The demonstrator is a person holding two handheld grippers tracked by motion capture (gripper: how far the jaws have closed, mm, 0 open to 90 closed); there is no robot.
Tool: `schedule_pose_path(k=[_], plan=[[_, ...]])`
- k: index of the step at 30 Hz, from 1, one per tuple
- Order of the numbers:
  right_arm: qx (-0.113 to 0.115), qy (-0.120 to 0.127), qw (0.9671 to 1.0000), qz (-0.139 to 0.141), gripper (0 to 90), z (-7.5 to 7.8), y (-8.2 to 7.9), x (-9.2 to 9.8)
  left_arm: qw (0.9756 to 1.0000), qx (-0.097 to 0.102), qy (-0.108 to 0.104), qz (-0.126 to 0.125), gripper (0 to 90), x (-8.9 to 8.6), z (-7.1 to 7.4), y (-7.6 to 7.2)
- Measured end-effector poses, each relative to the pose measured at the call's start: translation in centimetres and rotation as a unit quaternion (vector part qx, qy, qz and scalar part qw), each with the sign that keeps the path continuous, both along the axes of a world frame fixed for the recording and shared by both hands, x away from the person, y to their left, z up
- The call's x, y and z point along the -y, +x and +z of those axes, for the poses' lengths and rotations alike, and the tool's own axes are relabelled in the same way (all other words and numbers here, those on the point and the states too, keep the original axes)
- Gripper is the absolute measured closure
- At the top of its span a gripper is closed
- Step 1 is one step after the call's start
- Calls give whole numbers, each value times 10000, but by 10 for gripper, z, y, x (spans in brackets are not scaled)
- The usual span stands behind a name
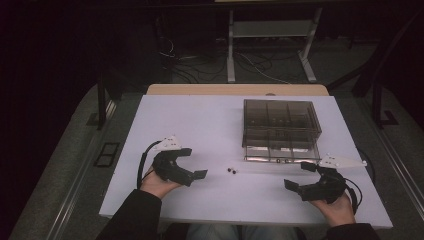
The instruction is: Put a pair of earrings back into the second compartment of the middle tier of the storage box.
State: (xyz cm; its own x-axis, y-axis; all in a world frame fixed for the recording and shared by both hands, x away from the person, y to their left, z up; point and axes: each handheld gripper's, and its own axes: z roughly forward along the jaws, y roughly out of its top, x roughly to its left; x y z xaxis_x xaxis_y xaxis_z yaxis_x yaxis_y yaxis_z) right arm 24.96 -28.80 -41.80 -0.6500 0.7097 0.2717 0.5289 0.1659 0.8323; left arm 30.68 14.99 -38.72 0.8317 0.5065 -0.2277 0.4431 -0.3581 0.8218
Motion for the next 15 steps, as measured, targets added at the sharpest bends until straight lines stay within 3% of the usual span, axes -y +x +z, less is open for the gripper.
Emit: schedule_pose_path(k=[6,15], plan=[[25,-17,10000,7,3,0,0,0,9998,-82,142,-122,0,7,3,6],[65,-54,10000,38,3,0,0,-1,9986,-26,381,-376,0,27,12,19]])
